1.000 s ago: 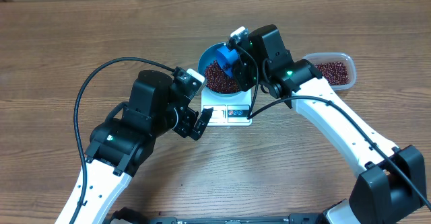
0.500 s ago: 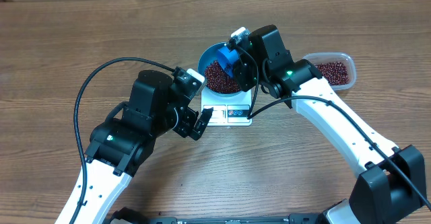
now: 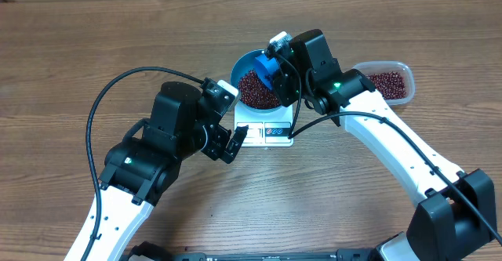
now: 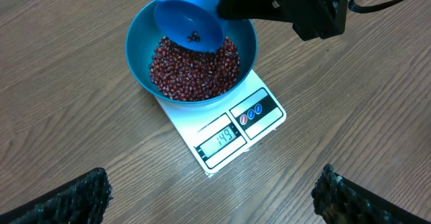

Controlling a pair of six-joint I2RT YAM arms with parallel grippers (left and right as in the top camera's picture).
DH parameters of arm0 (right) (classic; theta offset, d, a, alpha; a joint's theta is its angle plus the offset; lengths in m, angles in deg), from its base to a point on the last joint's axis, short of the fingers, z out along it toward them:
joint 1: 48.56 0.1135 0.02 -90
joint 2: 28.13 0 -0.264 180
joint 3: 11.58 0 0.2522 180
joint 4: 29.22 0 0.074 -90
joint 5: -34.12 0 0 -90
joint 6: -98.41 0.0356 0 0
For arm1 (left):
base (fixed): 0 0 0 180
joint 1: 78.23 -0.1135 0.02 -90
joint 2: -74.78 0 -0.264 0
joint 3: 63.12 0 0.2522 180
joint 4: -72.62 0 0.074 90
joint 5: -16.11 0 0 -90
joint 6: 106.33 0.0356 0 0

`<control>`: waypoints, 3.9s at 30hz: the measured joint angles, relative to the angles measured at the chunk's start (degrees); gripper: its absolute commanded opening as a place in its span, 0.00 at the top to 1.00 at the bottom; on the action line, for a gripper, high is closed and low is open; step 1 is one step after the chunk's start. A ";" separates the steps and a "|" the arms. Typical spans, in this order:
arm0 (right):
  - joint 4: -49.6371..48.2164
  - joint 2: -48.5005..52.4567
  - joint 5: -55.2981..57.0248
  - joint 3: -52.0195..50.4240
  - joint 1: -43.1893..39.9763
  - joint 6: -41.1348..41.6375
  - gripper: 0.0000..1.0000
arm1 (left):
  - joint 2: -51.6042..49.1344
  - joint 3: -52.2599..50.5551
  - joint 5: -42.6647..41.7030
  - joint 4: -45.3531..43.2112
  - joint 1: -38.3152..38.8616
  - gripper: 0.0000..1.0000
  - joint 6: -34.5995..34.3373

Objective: Scoop item into bowl and weigh 150g on scale
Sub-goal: 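Tip the scoop with the right gripper to add a few beans, then move the scoop with the right gripper back to the bean tub, then lower the blue scoop into the bean tub with the right gripper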

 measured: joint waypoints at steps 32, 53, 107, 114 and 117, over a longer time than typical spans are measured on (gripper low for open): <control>0.04 0.00 0.00 0.00 0.02 0.00 0.96 | 0.00 0.00 0.00 0.00 0.00 0.00 0.00; 0.02 -7.30 -1.68 0.00 -3.28 19.47 0.96 | 0.00 0.00 0.00 0.00 0.00 0.00 0.00; 14.49 -19.23 17.33 0.11 -26.18 -8.15 0.96 | 0.00 0.00 0.00 0.00 0.00 0.01 0.00; 14.49 -19.23 18.14 0.11 -26.18 -5.05 0.96 | 0.00 0.00 0.00 0.00 0.00 0.01 0.00; 14.51 -19.19 18.21 0.11 -26.18 1.64 0.96 | 0.00 0.00 0.00 0.00 0.00 0.00 0.00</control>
